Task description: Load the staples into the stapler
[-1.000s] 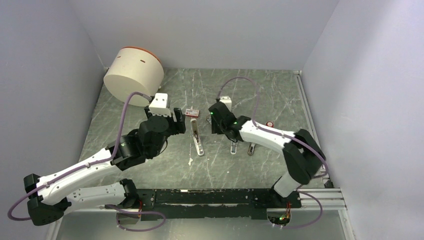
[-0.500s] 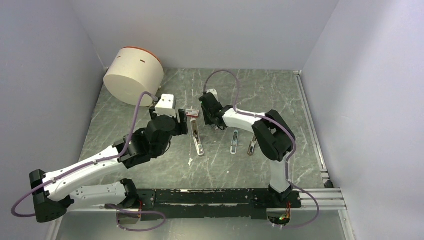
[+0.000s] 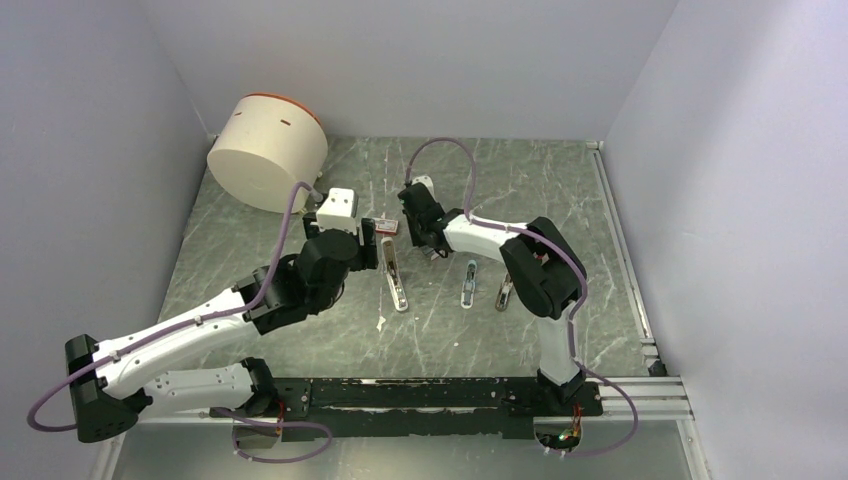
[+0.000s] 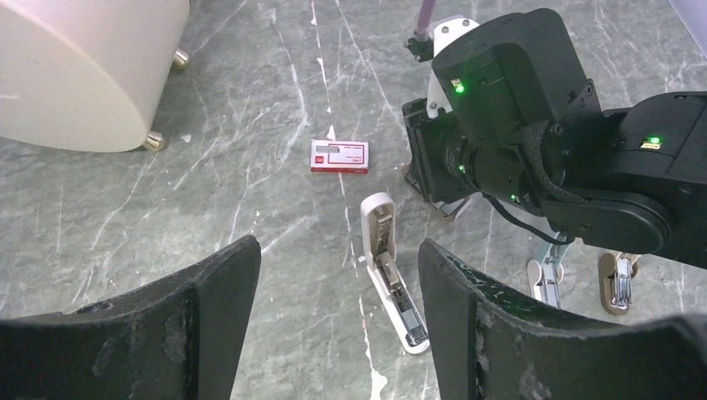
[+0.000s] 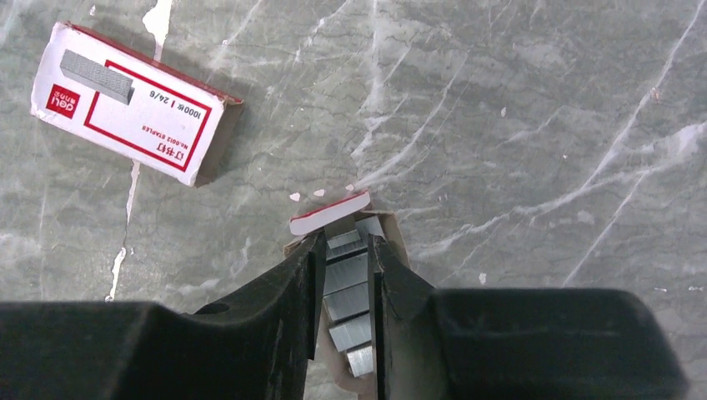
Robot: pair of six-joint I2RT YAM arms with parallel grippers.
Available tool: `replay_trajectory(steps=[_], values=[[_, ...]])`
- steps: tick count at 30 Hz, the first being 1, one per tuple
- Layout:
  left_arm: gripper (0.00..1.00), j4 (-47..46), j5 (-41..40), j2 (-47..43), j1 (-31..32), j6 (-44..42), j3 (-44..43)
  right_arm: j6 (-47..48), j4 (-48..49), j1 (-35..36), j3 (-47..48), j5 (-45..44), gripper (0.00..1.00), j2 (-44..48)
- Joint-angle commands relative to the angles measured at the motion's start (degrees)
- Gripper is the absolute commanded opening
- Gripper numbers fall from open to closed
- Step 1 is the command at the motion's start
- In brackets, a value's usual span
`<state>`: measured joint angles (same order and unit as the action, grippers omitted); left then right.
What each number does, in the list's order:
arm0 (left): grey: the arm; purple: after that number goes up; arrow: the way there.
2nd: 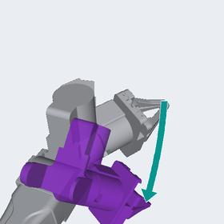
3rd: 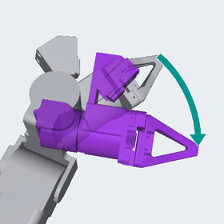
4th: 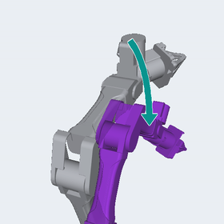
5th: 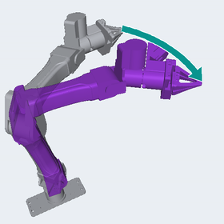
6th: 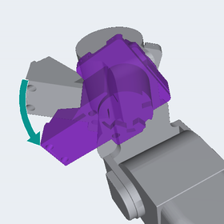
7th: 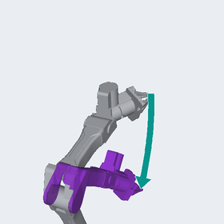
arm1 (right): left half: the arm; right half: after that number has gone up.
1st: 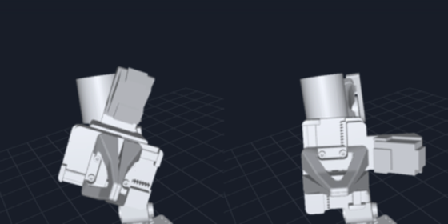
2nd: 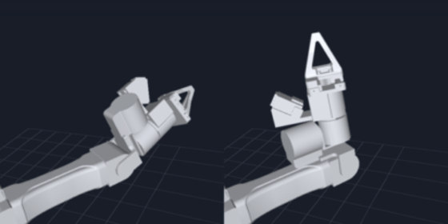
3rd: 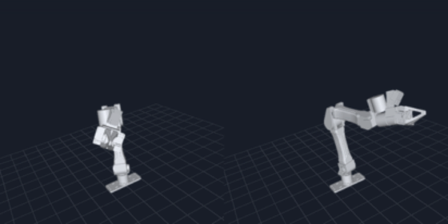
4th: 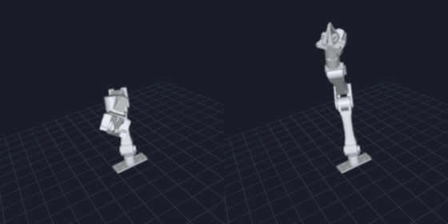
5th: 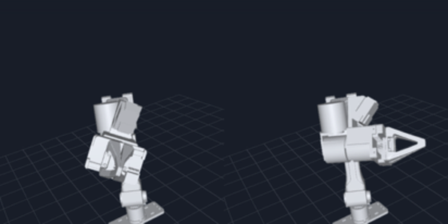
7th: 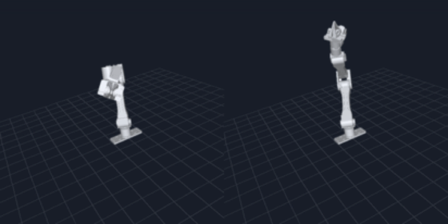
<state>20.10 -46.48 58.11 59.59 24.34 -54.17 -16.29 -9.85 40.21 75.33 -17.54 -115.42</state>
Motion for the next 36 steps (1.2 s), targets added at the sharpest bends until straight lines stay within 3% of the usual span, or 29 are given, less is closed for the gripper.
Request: replay_trajectory(steps=[1, 15, 36], values=[[0.74, -1.35, -0.73, 0.25, -0.62, -0.78, -0.58, 1.15, 1.87, -0.73, 1.83, -0.58, 0.28, -1.47], [0.74, -1.64, -0.06, 0.7, -1.41, -0.85, -0.42, 1.45, 3.17, -1.09, 1.74, 0.51, 0.31, -1.71], [0.74, -1.73, 0.35, 0.96, -1.76, -0.94, -0.36, 1.34, 3.2, -2.15, 1.15, 2.79, 0.2, -1.85]])
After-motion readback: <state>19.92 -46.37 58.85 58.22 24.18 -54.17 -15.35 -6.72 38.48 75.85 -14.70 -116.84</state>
